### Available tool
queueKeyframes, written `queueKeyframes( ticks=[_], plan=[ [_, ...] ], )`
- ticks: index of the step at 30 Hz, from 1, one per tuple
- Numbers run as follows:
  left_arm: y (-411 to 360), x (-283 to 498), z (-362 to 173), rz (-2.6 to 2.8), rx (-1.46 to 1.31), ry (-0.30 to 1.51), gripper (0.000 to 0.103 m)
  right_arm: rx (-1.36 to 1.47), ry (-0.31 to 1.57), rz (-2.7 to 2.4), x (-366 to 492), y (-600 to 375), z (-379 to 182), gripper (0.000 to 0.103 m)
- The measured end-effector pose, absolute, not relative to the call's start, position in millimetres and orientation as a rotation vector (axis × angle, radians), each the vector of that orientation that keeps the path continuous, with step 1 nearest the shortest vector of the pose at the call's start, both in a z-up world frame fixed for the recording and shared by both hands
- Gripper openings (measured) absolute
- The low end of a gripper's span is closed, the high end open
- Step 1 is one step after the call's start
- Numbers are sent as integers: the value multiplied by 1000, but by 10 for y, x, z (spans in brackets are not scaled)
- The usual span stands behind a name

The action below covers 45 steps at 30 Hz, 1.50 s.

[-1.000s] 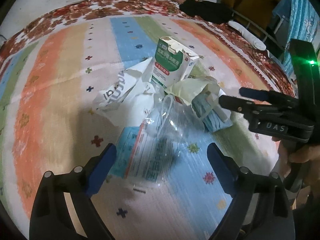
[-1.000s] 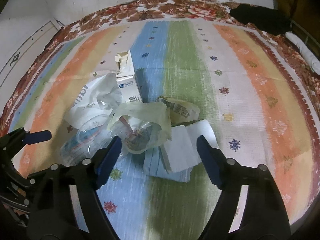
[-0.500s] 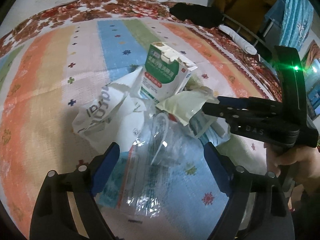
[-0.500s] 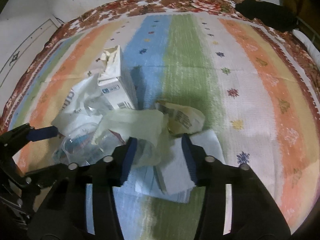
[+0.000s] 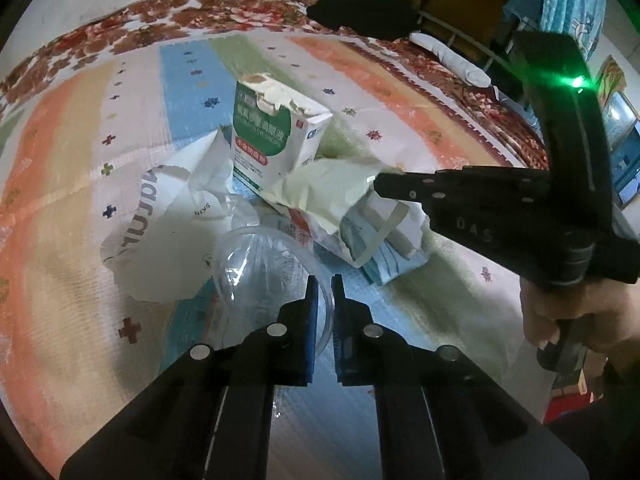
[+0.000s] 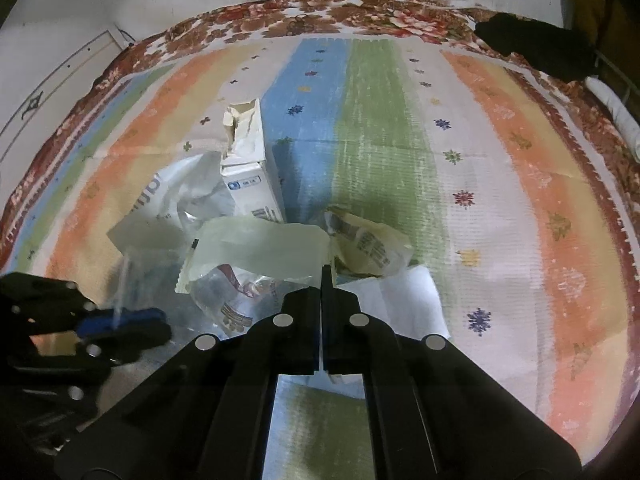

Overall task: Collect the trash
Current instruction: 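Grasp the clear plastic cup with the left tool while the right tool grasps the pale green sheet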

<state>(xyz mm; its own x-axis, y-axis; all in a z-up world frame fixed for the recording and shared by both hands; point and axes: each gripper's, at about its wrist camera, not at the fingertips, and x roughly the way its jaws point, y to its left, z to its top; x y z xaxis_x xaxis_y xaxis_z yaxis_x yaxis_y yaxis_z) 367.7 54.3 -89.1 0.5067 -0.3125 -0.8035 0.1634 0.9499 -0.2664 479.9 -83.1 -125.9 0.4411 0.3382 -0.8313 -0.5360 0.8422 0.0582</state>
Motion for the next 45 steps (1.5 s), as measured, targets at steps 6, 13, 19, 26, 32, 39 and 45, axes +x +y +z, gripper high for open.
queueKeyframes(
  ticks=[6, 13, 19, 26, 32, 39, 45],
  plan=[
    [554, 3551, -737, -211, -131, 1008, 6, -236, 965, 556, 4674, -886, -1152, 0],
    [652, 3406, -454, -115, -129, 979, 6, -231, 952, 565, 4463, -940, -973, 0],
    [652, 3288, -352, -69, -151, 1001, 6, -219, 908, 567, 4271, -983, -778, 0],
    [540, 3112, -198, -58, -163, 985, 6, -205, 887, 583, 4069, -1025, -605, 0],
    [477, 2895, -6, -54, -190, 959, 6, -189, 847, 601, 3833, -1089, -372, 0],
    [483, 2704, 104, -66, -206, 930, 6, -217, 817, 587, 3624, -1206, -248, 0],
    [570, 2527, 222, -64, -269, 894, 6, -160, 840, 599, 3458, -1351, -138, 0]
  ],
)
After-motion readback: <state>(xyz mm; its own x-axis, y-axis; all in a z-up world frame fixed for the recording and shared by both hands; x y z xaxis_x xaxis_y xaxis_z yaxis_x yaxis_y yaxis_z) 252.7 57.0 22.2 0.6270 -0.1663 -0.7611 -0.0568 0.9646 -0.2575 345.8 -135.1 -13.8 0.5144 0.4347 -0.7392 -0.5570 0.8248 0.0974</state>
